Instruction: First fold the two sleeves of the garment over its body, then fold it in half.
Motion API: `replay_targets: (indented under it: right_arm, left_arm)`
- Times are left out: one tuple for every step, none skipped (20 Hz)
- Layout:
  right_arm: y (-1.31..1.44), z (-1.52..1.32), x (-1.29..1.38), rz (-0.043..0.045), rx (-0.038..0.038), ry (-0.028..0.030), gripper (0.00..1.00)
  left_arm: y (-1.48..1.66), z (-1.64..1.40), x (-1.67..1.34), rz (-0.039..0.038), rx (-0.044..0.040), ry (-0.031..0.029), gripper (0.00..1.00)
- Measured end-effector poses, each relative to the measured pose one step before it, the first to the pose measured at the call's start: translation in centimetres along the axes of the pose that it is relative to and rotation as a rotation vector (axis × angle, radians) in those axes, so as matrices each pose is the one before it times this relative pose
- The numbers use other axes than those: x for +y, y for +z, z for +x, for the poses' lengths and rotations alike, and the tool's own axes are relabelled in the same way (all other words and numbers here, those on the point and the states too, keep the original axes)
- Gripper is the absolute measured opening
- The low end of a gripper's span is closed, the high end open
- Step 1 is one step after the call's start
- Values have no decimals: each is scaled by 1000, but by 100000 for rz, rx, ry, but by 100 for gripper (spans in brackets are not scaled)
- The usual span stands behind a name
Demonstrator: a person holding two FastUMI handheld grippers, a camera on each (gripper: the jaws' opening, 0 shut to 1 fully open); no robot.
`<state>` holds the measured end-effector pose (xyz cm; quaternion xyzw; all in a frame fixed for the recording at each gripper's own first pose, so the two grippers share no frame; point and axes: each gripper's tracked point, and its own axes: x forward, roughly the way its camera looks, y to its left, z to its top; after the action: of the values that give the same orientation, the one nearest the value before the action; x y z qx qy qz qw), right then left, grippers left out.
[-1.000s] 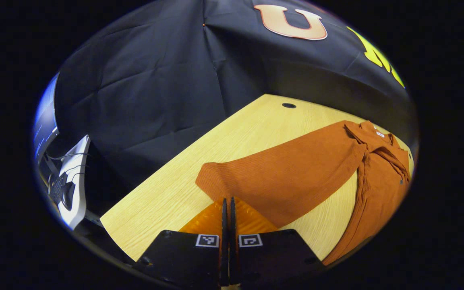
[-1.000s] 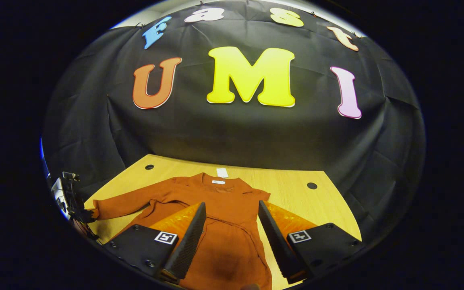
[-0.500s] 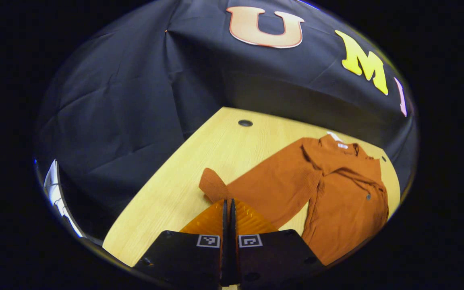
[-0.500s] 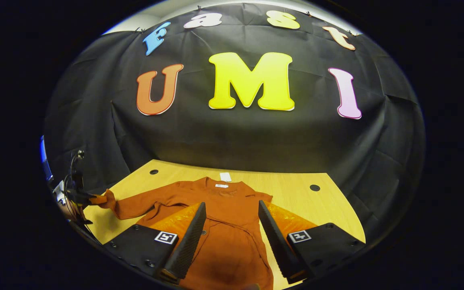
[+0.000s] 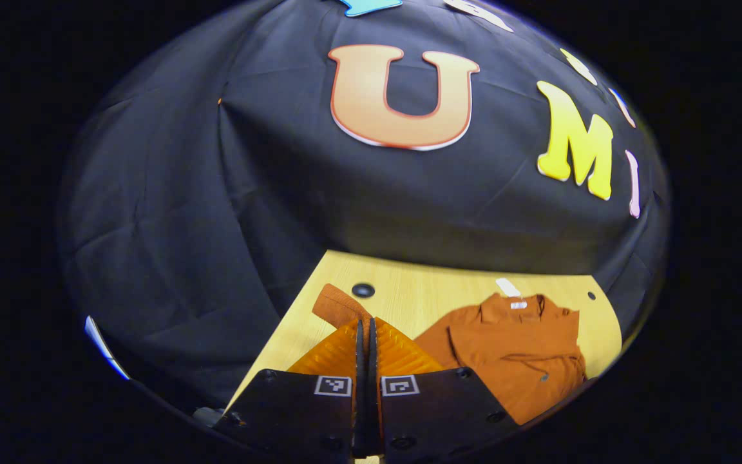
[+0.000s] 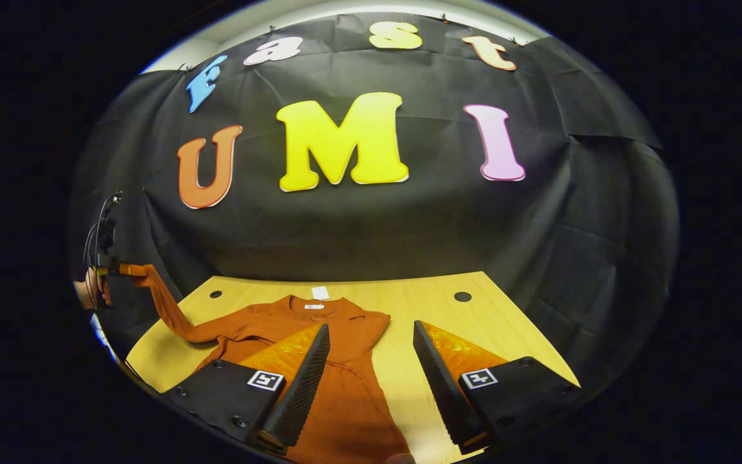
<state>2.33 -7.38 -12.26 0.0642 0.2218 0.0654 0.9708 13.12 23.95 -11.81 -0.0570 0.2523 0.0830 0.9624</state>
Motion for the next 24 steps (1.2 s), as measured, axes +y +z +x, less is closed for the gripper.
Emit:
replay_targets:
  right_arm:
    - [-99, -186, -584, 1069, -263, -769, 84]
    - [-109, -149, -527, 682, -338, -745, 84]
    - [-26, -168, -649, 517, -308, -1155, 84]
    - [-31, -135, -635, 869, -254, -1010, 84]
    - [53, -173, -643, 1048, -111, -1137, 84]
    - [-112, -190, -630, 995, -35, -1138, 84]
    - [-43, -206, -610, 719, 102, -1241, 84]
    - [21, -318, -695, 426, -235, -1303, 84]
    - [126, -272, -606, 224, -381, -974, 84]
    - [-12, -178, -583, 42, 42, -1016, 85]
    - [-12, -215, -673, -125, 28, -990, 84]
    - [-190, -292, -540, 19, 156, -1402, 85]
    - [-79, -486, -584, 558, 215, -1352, 85]
    - [-39, -533, -455, 883, 427, -1597, 85]
    - [-134, -459, -578, 417, 440, -1401, 85]
    - [-167, -572, -641, -52, 308, -1727, 83]
    - [-65, -477, -564, -180, 190, -1475, 83]
    - [-211, -465, -631, -81, 377, -1550, 85]
    - [-146, -385, -703, 49, 381, -1522, 83]
    - [-125, -278, -737, 237, 455, -1761, 85]
    - [16, -315, -657, 445, 342, -1589, 85]
    - [-32, -269, -654, 511, 170, -1500, 84]
    - [123, -272, -584, 145, -136, -1419, 84]
    - [90, -241, -565, -14, -141, -1353, 85]
  left_arm:
    - [2236, 201, -463, 1038, -2294, -1205, 3]
    - [1995, 191, -552, 2119, -2406, -1191, 3]
    - [1775, 329, -854, 2973, -2524, -1547, 3]
    - [1497, 318, -1200, 3636, -2145, -1857, 3]
    - [1181, 367, -1699, 3886, -1755, -2038, 2]
    - [933, 449, -1935, 3462, -813, -2524, 3]
    - [790, 517, -2387, 2921, -808, -3236, 2]
    - [579, 585, -2781, 2229, -607, -4534, 3]
    - [574, 795, -2799, 2117, -467, -4514, 2]
    - [340, 1104, -3079, 1828, -170, -4873, 2]
    - [24, 1172, -3047, 1125, 305, -4813, 2]
    - [-59, 1139, -3181, 623, 708, -4782, 3]
    - [-408, 1215, -3228, -467, 1053, -5195, 3]
    - [-515, 1218, -2992, -1044, 980, -4587, 3]
    - [-210, 993, -2774, -169, 1106, -4002, 3]
    - [-226, 1178, -2448, 96, 903, -3560, 3]
    - [-639, 1237, -2042, -495, 1157, -3284, 3]
    - [-722, 1299, -2090, -239, 1761, -2890, 3]
    - [-841, 1302, -1755, 399, 1458, -2073, 3]
    - [-1197, 1401, -1453, 931, 2199, -1460, 3]
    - [-1178, 1460, -1187, 322, 3020, -792, 3]
    - [-1348, 1320, -1184, -1015, 3696, -1055, 3]
    - [-1229, 1252, -994, -444, 3239, -459, 3]
    - [-1104, 1176, -635, 279, 2694, 977, 3]
